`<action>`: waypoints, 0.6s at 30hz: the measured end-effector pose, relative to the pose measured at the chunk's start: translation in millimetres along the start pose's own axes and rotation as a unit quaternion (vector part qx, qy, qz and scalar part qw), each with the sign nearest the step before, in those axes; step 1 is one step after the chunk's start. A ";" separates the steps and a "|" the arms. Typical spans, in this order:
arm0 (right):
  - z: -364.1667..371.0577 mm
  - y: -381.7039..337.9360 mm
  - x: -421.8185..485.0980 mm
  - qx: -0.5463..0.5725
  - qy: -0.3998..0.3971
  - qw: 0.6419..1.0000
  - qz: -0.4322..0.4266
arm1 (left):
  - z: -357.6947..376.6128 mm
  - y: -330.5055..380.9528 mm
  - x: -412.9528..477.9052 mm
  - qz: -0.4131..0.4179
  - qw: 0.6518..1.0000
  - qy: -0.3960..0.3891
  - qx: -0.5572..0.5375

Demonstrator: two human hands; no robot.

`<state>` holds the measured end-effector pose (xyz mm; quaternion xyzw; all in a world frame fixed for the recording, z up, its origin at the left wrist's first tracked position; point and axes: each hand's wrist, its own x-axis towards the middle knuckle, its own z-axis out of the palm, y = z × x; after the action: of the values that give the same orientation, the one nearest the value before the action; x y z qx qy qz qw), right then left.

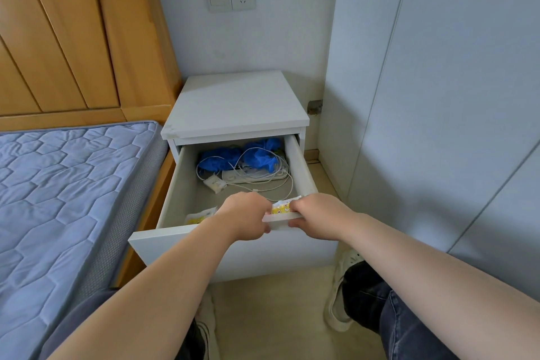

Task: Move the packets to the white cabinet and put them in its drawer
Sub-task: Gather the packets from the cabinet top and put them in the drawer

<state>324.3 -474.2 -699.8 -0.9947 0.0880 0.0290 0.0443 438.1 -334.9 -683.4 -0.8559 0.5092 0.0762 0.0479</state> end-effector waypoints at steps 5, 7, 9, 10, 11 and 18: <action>-1.4 4.6 17.4 -0.029 0.008 0.999 0.015 | -0.5 -3.9 12.9 -0.034 0.999 0.021 0.012; -0.2 6.9 26.3 -0.037 0.022 0.999 0.022 | 1.0 -6.8 19.9 -0.053 0.998 0.034 0.013; 1.3 9.5 36.7 -0.042 0.034 0.998 0.026 | 2.0 -10.4 27.6 -0.071 0.996 0.049 0.010; 1.6 10.9 42.1 -0.043 0.040 0.998 0.028 | 2.7 -12.4 31.6 -0.078 0.995 0.055 0.007; 1.7 12.5 47.6 -0.043 0.045 0.998 0.030 | 3.4 -14.0 35.8 -0.086 0.995 0.060 0.003; 4.1 26.3 90.5 -0.046 0.082 0.995 0.042 | 7.2 -29.8 67.8 -0.168 0.980 0.102 -0.026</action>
<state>408.3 -515.2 -711.9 -0.9901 0.1318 -0.0465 -0.0100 495.6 -378.2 -702.5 -0.9333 0.3587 -0.0072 -0.0140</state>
